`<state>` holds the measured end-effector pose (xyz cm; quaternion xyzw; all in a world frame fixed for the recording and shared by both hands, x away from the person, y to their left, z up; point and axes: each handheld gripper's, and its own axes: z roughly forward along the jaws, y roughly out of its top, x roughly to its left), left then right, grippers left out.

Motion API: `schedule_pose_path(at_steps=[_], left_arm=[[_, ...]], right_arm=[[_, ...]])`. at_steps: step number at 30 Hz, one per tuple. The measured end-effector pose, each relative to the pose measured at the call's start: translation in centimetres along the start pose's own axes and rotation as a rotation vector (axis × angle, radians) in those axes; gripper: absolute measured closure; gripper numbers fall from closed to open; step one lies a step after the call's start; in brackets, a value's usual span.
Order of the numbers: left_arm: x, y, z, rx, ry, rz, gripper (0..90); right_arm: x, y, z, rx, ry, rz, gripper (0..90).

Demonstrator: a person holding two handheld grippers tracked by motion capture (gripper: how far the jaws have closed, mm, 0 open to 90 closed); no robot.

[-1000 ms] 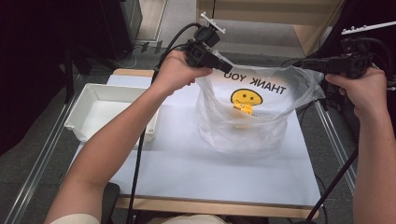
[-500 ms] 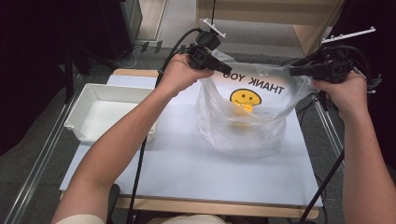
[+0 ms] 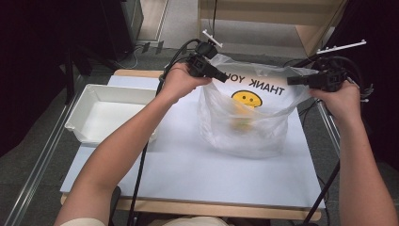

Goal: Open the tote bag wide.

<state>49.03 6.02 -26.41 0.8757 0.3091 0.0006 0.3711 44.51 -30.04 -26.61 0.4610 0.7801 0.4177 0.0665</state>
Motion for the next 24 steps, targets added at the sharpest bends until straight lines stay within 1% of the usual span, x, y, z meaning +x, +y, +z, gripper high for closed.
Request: schedule_pose_path(at_steps=[3,5,8,9,13,16,18,20,21,24], left_arm=[[0.5,-0.5,0.6,0.01,0.004,-0.02,81.3],[0.7,-0.8,0.8,0.011,-0.002,-0.03,81.3],[0.9,-1.1,1.0,0.015,0.001,-0.03,81.4],[0.9,-1.1,1.1,0.011,-0.003,-0.038,81.4],[1.2,-1.4,1.2,0.012,-0.005,-0.045,81.7],[1.3,-1.7,1.3,0.01,-0.005,-0.049,81.7],[1.5,-1.9,1.4,0.009,-0.008,-0.058,81.5],[1.7,-2.2,1.7,0.016,-0.013,-0.066,81.1],[1.8,-2.3,1.8,0.023,-0.013,-0.064,80.8],[2.0,-2.6,2.0,0.011,-0.025,-0.084,80.4]], right_arm=[[-0.2,-0.4,0.5,0.016,0.0,0.014,89.6],[-0.3,-0.7,0.7,0.017,0.002,0.018,89.6],[-0.4,-1.0,1.0,0.012,0.001,0.023,89.6],[-0.4,-1.2,1.1,0.009,-0.001,0.023,89.6],[-0.6,-1.7,1.8,0.02,0.0,0.04,89.6],[-0.7,-2.2,2.2,0.017,0.001,0.053,89.6],[-0.8,-2.5,2.3,0.021,0.001,0.061,89.7],[-0.9,-2.7,2.5,0.024,0.006,0.068,89.6],[-0.9,-2.8,2.6,0.027,0.003,0.069,89.6],[-0.8,-3.1,2.9,0.029,0.008,0.074,88.9]])
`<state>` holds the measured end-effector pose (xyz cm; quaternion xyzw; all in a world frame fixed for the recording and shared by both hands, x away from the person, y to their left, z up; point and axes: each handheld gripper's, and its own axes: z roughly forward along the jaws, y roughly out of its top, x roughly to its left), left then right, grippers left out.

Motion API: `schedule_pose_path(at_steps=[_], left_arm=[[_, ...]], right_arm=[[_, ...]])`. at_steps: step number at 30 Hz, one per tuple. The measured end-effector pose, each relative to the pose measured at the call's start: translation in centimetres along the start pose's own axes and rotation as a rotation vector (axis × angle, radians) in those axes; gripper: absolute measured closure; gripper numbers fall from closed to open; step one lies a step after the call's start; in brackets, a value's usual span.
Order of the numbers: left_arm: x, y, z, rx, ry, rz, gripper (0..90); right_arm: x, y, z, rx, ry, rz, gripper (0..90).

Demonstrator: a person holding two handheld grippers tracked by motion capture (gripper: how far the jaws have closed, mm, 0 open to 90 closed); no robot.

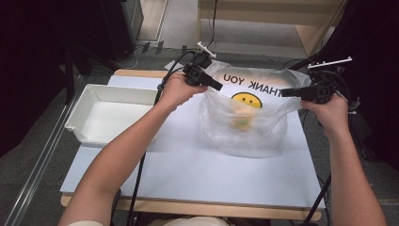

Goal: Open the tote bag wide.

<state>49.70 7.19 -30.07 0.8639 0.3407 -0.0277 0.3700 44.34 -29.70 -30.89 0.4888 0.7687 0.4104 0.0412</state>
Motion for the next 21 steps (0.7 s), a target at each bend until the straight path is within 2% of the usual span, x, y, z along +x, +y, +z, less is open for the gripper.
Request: schedule_pose_path(at_steps=[5,7,10,14,21], left_arm=[[0.5,-0.7,0.4,0.007,-0.008,-0.019,80.5],[0.6,-0.8,0.5,0.021,-0.007,-0.015,80.9],[0.7,-1.1,0.4,0.006,-0.017,-0.028,81.0],[0.9,-1.5,0.6,0.024,-0.01,-0.024,81.1],[1.3,-2.5,1.5,0.036,-0.021,-0.048,80.6]], right_arm=[[-0.1,-0.4,0.4,0.003,0.003,0.013,89.1],[-0.2,-0.6,0.7,0.007,0.001,0.027,89.4],[-0.4,-0.8,1.3,0.016,0.001,0.061,90.0],[-0.6,-1.1,1.9,0.025,-0.006,0.068,90.0],[-0.7,-1.5,2.7,0.04,-0.01,0.078,90.0]])
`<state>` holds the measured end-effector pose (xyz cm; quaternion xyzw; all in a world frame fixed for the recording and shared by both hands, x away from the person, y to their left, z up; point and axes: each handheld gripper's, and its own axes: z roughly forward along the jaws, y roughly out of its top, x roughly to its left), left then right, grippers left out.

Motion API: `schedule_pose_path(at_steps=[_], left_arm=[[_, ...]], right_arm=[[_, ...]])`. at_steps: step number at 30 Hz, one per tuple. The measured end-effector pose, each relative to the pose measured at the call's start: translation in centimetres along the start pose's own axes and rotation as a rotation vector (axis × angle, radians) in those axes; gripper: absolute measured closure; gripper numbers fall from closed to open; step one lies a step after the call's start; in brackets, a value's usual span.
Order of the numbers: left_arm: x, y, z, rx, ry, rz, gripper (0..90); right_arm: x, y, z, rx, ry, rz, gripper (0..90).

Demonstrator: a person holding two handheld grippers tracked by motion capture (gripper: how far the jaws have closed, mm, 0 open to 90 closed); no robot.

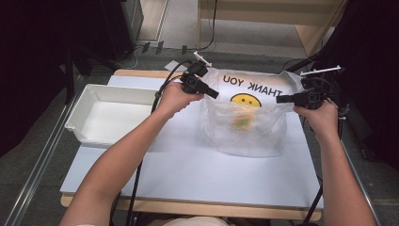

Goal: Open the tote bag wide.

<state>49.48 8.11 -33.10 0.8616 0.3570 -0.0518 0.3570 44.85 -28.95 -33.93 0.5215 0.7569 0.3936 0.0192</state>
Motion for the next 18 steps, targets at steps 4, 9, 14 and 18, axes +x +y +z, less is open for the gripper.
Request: schedule_pose_path(at_steps=[4,9,14,18], left_arm=[[0.3,-0.5,0.4,0.007,-0.007,-0.013,80.5],[0.5,-1.1,0.9,0.01,-0.021,-0.027,80.2],[0.6,-1.8,1.4,0.022,-0.027,-0.038,79.6],[1.0,-2.5,1.9,0.035,-0.032,-0.055,78.9]], right_arm=[[-0.2,-0.4,0.5,0.008,-0.002,0.004,90.0],[-0.5,-0.8,1.1,0.007,-0.002,0.023,90.0],[-0.7,-1.4,1.8,0.017,0.0,0.03,90.0],[-1.1,-2.2,2.1,0.027,0.0,0.042,90.0]])
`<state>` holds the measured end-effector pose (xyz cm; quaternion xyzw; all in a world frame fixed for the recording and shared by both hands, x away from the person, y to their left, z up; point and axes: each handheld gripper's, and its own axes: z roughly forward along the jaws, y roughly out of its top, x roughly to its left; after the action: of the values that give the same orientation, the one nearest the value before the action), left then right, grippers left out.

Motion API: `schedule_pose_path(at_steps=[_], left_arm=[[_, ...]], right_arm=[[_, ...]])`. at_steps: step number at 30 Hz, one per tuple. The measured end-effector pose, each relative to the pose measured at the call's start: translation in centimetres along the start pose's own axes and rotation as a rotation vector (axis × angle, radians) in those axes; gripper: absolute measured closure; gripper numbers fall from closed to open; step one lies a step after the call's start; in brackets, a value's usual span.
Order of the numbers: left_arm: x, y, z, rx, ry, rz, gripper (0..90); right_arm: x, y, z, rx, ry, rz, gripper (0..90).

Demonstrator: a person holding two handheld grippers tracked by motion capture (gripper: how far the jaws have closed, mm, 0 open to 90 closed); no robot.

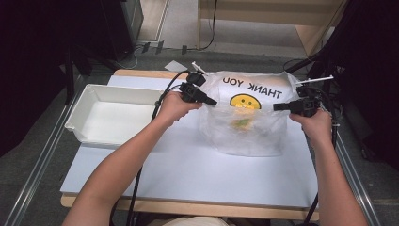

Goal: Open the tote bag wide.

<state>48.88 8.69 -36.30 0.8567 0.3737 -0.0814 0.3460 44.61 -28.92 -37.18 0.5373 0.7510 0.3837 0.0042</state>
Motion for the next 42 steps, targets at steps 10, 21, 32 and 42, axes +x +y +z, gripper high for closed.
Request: schedule_pose_path(at_steps=[10,21,32,42], left_arm=[[1.1,-1.4,1.5,0.018,0.002,-0.029,77.3],[1.8,-2.5,3.1,0.015,0.012,-0.051,75.9],[2.7,-3.9,4.6,0.004,0.044,-0.074,73.1],[3.2,-5.3,5.6,-0.035,0.079,-0.055,75.8]], right_arm=[[-0.8,-1.7,1.0,0.022,0.006,0.028,90.0],[-1.6,-3.2,2.2,0.009,0.012,0.063,90.0],[-2.1,-5.3,3.8,0.004,0.012,0.093,90.0],[-2.5,-6.7,4.6,-0.022,0.004,0.098,90.0]])
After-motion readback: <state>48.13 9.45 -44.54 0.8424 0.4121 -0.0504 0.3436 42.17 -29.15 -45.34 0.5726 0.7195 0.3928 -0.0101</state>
